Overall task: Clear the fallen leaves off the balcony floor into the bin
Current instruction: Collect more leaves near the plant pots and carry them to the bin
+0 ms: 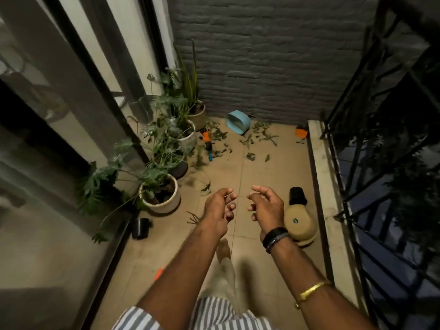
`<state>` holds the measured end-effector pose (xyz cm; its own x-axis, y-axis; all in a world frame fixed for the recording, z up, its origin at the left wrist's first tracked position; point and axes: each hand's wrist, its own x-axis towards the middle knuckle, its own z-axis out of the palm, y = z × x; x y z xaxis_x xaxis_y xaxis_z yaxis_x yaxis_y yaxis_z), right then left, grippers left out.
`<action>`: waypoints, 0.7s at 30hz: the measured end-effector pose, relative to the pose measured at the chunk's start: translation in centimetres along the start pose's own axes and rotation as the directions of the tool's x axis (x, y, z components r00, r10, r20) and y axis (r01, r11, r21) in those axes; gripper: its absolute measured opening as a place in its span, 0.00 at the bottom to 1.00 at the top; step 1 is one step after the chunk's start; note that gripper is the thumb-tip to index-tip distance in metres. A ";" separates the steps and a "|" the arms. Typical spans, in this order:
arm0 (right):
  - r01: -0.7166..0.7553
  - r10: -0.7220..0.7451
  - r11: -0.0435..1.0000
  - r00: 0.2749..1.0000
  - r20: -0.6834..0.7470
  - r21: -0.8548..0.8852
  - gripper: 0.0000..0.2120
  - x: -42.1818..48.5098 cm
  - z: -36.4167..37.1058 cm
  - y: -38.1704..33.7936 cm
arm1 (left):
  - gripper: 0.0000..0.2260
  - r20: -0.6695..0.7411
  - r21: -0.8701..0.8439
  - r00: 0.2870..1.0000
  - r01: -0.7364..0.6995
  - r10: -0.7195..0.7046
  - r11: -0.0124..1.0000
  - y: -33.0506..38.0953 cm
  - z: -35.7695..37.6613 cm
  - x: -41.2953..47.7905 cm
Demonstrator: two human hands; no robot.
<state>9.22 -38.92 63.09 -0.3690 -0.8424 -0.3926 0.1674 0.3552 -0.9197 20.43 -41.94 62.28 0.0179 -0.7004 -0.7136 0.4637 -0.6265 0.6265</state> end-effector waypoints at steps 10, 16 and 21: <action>-0.070 0.094 0.987 0.982 -0.166 0.145 0.08 21.4 6.2 -8.0 | 0.06 0.044 0.119 0.993 0.101 -0.107 0.988 13.4 11.8 18.9; -0.095 0.151 0.970 0.957 -0.249 0.222 0.08 33.7 8.3 -11.4 | 0.07 0.071 0.204 0.985 0.142 -0.159 0.969 20.1 19.3 28.9; -0.120 0.178 0.972 0.937 -0.301 0.202 0.07 44.8 9.4 -13.2 | 0.06 0.050 0.196 0.979 0.186 -0.199 0.963 23.7 25.1 37.4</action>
<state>-0.92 -85.18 57.77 -0.5910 -0.6042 -0.5345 0.3918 0.3643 -0.8449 9.89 -91.60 58.31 -0.1187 -0.5777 -0.8076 0.2760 -0.8005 0.5320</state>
